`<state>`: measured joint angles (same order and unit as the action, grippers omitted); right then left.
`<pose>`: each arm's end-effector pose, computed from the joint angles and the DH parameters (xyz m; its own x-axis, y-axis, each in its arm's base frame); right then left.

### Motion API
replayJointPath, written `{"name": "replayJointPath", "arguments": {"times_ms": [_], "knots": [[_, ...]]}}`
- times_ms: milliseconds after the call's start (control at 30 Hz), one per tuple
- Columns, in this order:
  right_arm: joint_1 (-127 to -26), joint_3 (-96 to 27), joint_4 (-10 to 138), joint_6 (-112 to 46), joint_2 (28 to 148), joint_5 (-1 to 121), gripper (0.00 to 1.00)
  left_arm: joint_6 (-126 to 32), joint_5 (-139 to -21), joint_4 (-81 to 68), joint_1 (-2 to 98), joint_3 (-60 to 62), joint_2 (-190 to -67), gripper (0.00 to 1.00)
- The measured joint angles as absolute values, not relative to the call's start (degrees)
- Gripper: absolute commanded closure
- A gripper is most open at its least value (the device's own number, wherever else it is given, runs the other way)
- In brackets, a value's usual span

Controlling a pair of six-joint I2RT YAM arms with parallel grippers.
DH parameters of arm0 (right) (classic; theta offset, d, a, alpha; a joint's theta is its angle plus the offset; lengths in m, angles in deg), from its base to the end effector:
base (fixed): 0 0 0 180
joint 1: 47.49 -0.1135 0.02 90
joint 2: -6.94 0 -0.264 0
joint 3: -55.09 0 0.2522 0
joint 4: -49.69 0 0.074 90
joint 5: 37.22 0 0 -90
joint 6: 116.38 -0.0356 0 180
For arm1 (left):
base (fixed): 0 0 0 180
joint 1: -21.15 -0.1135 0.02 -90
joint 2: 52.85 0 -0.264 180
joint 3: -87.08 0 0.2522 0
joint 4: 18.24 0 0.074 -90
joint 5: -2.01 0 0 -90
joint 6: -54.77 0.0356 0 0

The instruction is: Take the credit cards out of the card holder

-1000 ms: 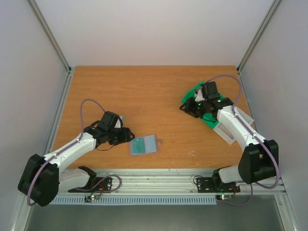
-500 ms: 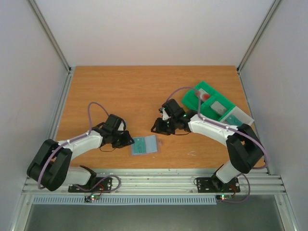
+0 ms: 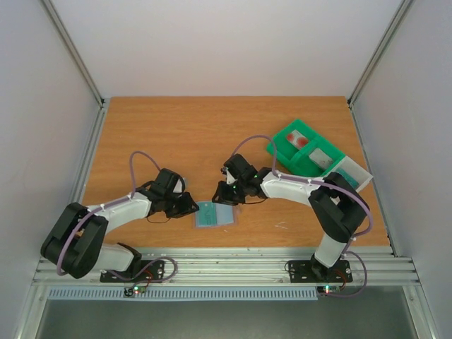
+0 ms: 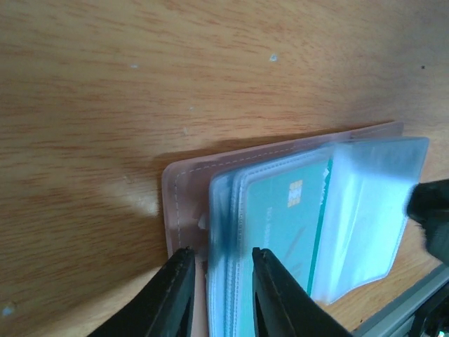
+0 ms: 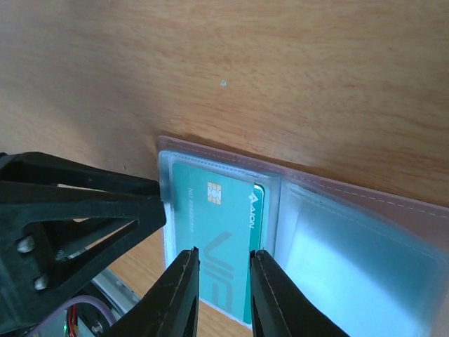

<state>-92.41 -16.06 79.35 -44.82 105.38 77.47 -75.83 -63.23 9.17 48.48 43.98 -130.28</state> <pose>0.2309 0.2512 0.1699 -0.8170 -0.4089 -0.4066 -0.5739 0.6449 0.5047 0.1896 -0.1148 0.1353 -0.9801 -0.1587 -0.1194 -0.0589 0.8066 -0.5882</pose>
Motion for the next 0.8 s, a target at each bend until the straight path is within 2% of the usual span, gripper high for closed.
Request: {"name": "replayJointPath", "arguments": {"times_ms": [333,533,633,800], "knots": [[-93.8,-16.0,76.8,-45.8,109.0,78.6,0.83,-76.5,-62.2,9.9,48.5,44.0,-126.1,0.79],[-93.8,-16.0,76.3,-45.8,109.3,78.5,0.84,-77.2,-60.9,9.4,48.5,44.0,-125.1,0.86],[-93.8,-15.6,75.9,-45.8,110.1,78.5,0.84,-77.4,-59.9,8.3,48.5,44.4,-125.4,0.93],[-93.8,-14.6,75.9,-45.7,110.5,78.2,0.84,-77.1,-59.9,7.1,48.5,44.8,-129.2,0.98]]}}
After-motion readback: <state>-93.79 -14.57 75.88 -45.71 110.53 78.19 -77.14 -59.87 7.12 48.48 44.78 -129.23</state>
